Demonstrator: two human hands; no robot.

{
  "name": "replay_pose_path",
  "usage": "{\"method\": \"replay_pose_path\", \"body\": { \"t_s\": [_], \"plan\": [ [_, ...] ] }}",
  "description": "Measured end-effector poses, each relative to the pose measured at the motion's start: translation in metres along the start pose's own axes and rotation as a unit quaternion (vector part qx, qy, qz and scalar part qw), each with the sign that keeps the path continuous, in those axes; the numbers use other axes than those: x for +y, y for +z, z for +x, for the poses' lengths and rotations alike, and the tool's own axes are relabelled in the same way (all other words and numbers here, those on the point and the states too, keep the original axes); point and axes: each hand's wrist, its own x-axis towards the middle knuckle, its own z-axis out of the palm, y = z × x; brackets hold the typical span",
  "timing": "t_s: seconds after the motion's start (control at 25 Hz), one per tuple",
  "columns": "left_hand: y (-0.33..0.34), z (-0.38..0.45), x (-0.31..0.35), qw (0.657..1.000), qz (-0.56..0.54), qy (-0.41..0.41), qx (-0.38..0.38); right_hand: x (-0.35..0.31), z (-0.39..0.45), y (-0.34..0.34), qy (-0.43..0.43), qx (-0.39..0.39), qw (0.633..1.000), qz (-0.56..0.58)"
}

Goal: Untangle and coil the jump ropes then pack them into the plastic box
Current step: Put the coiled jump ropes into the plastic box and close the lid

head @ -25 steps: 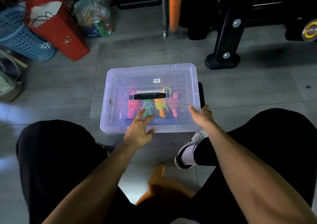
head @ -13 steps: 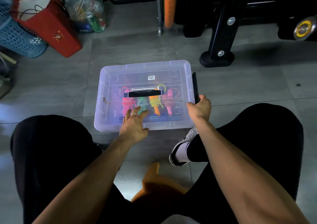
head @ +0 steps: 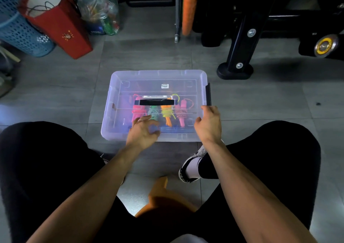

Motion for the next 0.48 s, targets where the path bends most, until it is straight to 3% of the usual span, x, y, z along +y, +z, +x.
{"method": "replay_pose_path", "body": {
  "t_s": [0.12, 0.32, 0.4, 0.48],
  "plan": [
    [-0.018, 0.005, -0.008, 0.983, -0.152, -0.076, 0.073, -0.019, -0.003, 0.003, -0.089, -0.079, 0.993, -0.004],
    [-0.061, 0.019, -0.067, 0.945, -0.135, -0.196, 0.225, -0.055, -0.008, 0.039, -0.163, -0.187, 0.967, -0.057],
    [-0.075, 0.03, -0.092, 0.938, -0.124, -0.258, 0.197, -0.071, -0.011, 0.053, -0.195, -0.212, 0.955, -0.066],
    [-0.085, 0.04, -0.115, 0.927, -0.203, -0.298, 0.103, -0.09, -0.018, 0.069, -0.218, -0.236, 0.944, -0.076]
  ]
}}
